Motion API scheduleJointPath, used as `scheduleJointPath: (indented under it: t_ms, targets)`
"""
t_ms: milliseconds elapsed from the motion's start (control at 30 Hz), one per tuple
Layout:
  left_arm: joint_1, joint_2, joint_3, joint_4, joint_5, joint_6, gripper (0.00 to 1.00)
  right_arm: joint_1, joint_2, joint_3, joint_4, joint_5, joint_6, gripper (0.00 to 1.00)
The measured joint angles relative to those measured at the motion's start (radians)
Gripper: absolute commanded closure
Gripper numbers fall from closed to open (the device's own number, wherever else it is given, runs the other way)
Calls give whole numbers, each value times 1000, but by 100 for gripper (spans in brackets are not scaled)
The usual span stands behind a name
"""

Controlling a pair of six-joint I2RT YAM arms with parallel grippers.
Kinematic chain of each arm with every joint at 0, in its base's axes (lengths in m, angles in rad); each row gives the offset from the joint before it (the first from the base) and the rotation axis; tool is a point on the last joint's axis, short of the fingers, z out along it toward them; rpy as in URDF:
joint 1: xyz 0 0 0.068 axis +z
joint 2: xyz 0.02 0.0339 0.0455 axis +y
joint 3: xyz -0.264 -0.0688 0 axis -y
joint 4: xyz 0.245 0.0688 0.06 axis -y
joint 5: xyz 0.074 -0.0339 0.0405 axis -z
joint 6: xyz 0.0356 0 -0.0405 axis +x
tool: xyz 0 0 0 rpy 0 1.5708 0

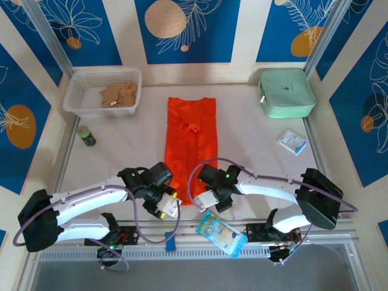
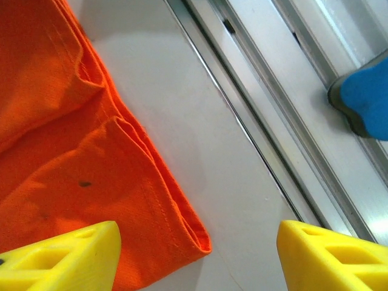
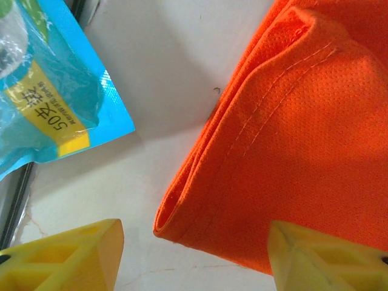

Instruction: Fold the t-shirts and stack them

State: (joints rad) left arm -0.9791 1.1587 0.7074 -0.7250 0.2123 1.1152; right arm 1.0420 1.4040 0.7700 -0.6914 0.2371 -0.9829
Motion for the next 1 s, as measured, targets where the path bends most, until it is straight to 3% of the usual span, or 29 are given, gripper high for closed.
scheduleJointPath:
  t_ms: [567,1000]
  targets:
    - [7,71,-89,101,-82,71,30,26,79,-7,44,3,63,44]
    - [62,175,-89,206,-96,105,34,26,78,-20,50,-1,101,48]
